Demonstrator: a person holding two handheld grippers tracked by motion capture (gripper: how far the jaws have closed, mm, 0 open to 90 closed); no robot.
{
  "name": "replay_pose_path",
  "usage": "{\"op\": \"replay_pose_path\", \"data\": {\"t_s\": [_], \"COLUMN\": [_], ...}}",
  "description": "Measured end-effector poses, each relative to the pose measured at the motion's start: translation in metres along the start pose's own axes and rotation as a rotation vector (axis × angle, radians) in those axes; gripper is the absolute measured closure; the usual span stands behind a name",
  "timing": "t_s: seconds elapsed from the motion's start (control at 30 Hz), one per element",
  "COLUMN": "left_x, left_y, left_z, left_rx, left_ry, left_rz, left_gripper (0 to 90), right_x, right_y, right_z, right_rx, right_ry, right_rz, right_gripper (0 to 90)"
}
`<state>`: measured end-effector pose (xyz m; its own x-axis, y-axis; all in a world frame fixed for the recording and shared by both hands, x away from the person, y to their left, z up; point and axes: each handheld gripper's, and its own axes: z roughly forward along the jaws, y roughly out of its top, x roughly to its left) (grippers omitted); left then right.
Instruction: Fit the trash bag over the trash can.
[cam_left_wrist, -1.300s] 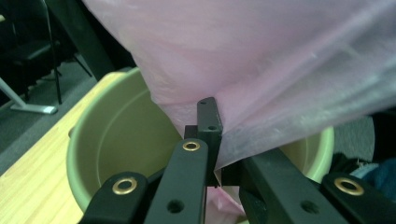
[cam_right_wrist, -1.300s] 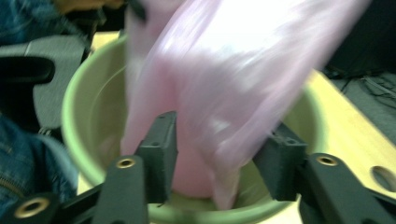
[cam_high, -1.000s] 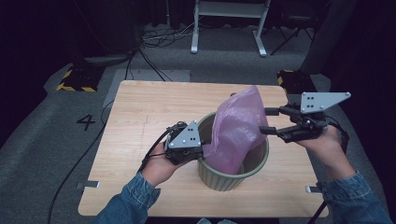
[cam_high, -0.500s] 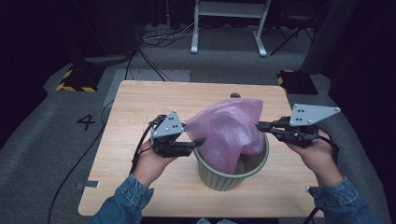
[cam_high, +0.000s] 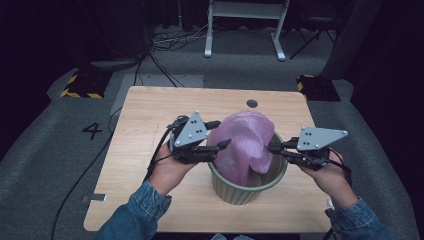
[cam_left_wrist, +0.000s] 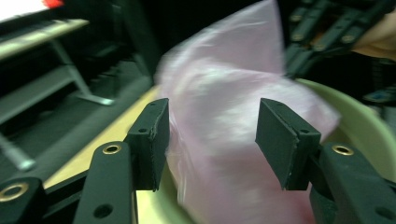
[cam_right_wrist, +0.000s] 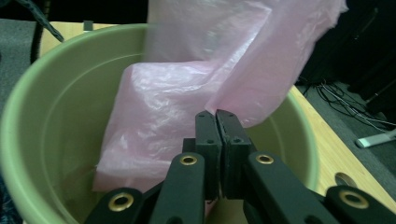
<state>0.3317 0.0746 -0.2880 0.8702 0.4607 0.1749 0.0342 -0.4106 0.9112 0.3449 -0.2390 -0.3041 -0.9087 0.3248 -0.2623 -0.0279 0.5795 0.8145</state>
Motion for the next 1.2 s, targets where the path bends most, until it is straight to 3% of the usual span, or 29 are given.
{"op": "replay_pose_path", "data": {"t_s": [0.2,0.47,0.6,0.7,0.8,0.93,1.2], "left_x": [-0.013,-0.022,-0.024,-0.026,-0.028,-0.03,-0.036], "left_y": [0.006,0.014,0.015,0.014,0.013,0.009,0.004], "left_z": [0.027,0.044,0.048,0.048,0.046,0.047,0.052], "left_rx": [0.027,0.02,0.02,0.013,-0.002,0.015,0.049], "left_ry": [-0.099,-0.139,-0.145,-0.132,-0.13,-0.117,-0.114], "left_rz": [0.021,0.034,0.037,0.063,0.092,0.122,0.171], "left_gripper": [44.7,46.8,57.8,76.2,88.8,89.7,89.8], "right_x": [0.016,0.029,0.035,0.038,0.039,0.032,0.014], "right_y": [0.005,0.011,0.012,0.013,0.011,0.01,0.013], "right_z": [0.007,0.013,0.016,0.016,0.014,0.005,-0.016], "right_rx": [0.012,0.02,0.026,0.024,0.013,-0.025,-0.073], "right_ry": [-0.006,-0.001,-0.001,0.004,0.006,0.033,0.019], "right_rz": [-0.041,-0.081,-0.104,-0.116,-0.106,-0.061,0.002], "right_gripper": [87.0,85.9,85.9,84.2,79.9,73.2,72.2]}}
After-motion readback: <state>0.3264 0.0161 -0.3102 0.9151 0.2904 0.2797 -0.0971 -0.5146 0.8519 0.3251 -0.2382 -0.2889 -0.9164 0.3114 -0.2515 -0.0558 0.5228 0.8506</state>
